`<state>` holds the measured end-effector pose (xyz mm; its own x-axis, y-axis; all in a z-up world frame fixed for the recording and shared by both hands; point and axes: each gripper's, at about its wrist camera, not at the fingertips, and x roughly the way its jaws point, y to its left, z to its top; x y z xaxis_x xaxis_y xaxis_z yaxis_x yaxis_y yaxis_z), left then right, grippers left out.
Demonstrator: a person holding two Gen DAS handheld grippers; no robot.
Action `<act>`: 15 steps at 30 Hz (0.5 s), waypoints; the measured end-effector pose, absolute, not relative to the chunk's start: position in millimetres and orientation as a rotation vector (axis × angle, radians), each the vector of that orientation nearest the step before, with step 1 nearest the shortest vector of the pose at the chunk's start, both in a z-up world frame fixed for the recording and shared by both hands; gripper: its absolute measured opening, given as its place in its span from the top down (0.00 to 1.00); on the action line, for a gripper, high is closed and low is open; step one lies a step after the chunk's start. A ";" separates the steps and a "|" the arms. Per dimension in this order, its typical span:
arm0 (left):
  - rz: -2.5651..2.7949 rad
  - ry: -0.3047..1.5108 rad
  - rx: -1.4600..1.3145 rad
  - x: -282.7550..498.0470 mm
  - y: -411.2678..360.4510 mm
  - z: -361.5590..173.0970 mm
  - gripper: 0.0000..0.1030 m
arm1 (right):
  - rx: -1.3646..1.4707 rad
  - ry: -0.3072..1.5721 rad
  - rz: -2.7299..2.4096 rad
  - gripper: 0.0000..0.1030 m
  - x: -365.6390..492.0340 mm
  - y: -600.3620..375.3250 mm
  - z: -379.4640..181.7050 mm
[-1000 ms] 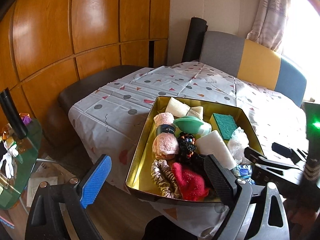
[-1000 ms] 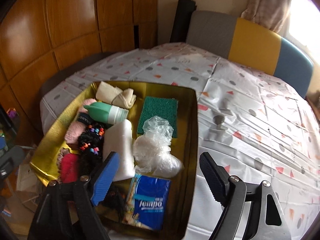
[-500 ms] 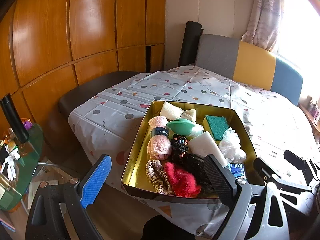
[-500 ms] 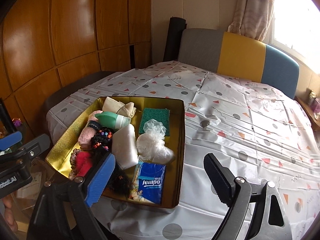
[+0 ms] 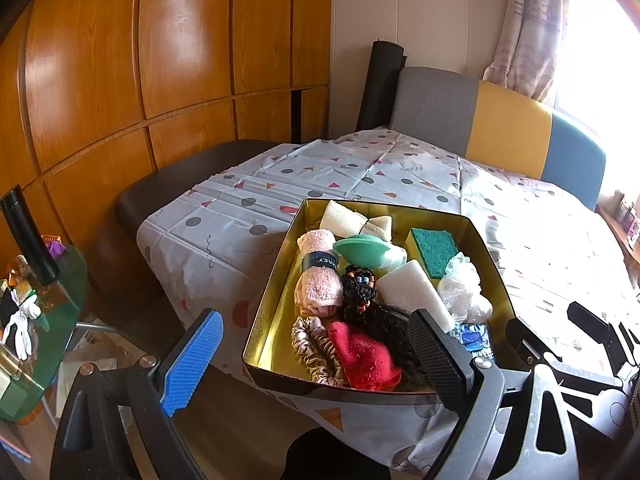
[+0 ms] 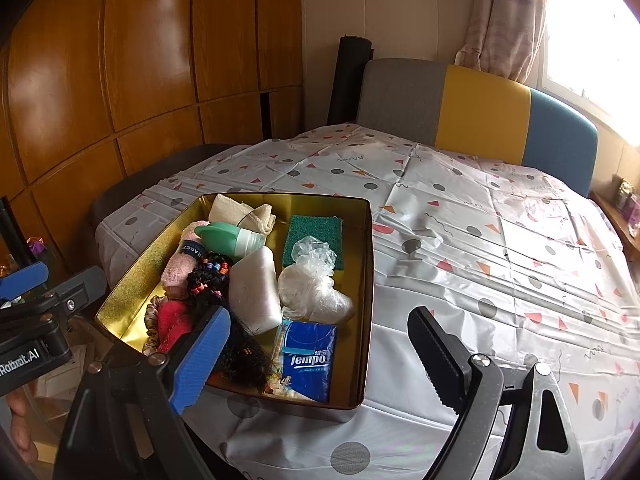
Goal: Organize soft objects
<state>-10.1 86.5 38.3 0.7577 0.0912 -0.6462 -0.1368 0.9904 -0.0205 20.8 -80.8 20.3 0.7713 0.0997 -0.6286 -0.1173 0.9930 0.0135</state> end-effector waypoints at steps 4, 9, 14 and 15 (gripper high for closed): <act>0.125 0.705 -0.067 -10.1 85.7 37.1 0.07 | -0.024 0.681 0.116 0.12 20.6 -80.7 19.6; 0.123 0.707 -0.066 -9.6 85.5 36.6 0.07 | -0.025 0.681 0.119 0.12 20.7 -80.6 19.6; 0.123 0.707 -0.066 -10.3 85.3 36.6 0.07 | -0.023 0.681 0.118 0.11 20.5 -81.1 19.8; 0.123 0.707 -0.066 -10.6 85.3 36.8 0.07 | -0.023 0.681 0.117 0.11 20.4 -81.2 19.6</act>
<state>-10.6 85.3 36.8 0.7535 0.0908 -0.6512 -0.1353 0.9906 -0.0184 20.4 -81.2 19.6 0.7703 0.1005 -0.6297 -0.1155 0.9932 0.0172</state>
